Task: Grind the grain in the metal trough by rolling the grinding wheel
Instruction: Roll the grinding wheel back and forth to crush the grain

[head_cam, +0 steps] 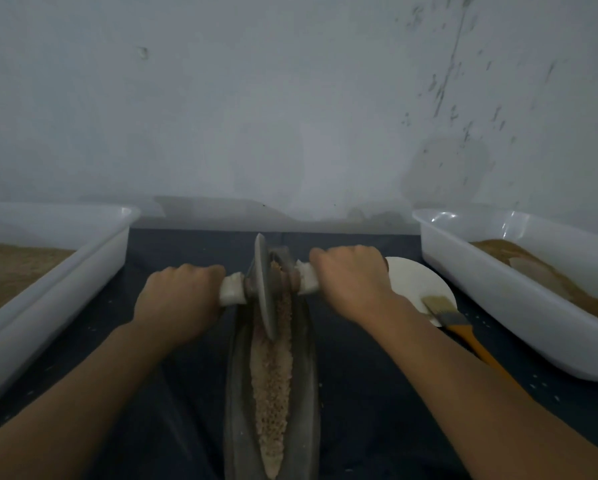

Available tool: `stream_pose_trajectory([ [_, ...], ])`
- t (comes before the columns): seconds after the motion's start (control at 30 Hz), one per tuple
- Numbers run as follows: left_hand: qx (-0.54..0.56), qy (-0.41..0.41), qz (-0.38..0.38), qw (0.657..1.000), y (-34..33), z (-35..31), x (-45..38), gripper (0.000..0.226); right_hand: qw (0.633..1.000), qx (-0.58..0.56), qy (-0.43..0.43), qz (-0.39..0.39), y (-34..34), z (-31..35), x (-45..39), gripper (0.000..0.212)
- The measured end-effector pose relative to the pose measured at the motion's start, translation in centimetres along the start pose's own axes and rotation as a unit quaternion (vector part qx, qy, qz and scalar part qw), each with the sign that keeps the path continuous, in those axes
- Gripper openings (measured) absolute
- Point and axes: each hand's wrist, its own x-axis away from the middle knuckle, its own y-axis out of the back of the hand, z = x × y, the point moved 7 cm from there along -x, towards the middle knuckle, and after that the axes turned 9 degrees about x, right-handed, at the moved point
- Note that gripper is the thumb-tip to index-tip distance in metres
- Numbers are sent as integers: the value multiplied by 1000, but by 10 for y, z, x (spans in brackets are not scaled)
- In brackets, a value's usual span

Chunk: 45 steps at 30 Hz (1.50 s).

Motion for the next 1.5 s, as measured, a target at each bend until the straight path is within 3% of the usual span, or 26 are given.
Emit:
stream_pose_trajectory([
  [0.2, 3, -15, 78, 997, 14, -9, 28, 20, 998, -57, 37, 9, 15, 4, 39, 28],
  [0.3, -11, -34, 121, 992, 31, -16, 59, 26, 993, -102, 45, -34, 42, 7, 82, 49],
  [0.4, -21, -23, 153, 988, 41, -18, 74, 28, 991, -109, 49, -59, 53, 6, 100, 53],
  [0.53, -19, -17, 79, 997, 41, -21, 62, 34, 996, -70, 26, -43, 40, 4, 83, 42],
  [0.67, -19, -74, 17, 997, 23, -21, 28, 46, 999, -35, -1, -27, 5, 5, 39, 28],
  [0.77, -32, -58, -7, 998, 18, -19, 4, 36, 999, -37, -33, -11, -10, 1, 16, 26],
  [0.87, -40, -38, -5, 998, 16, -17, 1, 28, 998, -61, -27, 9, -7, 1, 18, 26],
  [0.97, -26, -26, 62, 997, 21, -16, 23, 27, 996, -83, 14, 28, 11, 5, 44, 22],
  [1.07, 8, -28, 120, 992, 33, -18, 53, 26, 996, -81, 23, -19, 40, 9, 79, 43],
  [1.13, 9, -41, 104, 994, 41, -19, 66, 26, 994, -102, 13, -46, 48, 8, 95, 48],
  [1.33, -16, -103, 4, 995, 42, -33, 45, 63, 996, -87, -11, -30, 17, 6, 73, 36],
  [1.5, -41, -69, -38, 996, 22, -29, 7, 47, 995, -83, -44, 25, -21, -1, 21, 30],
])
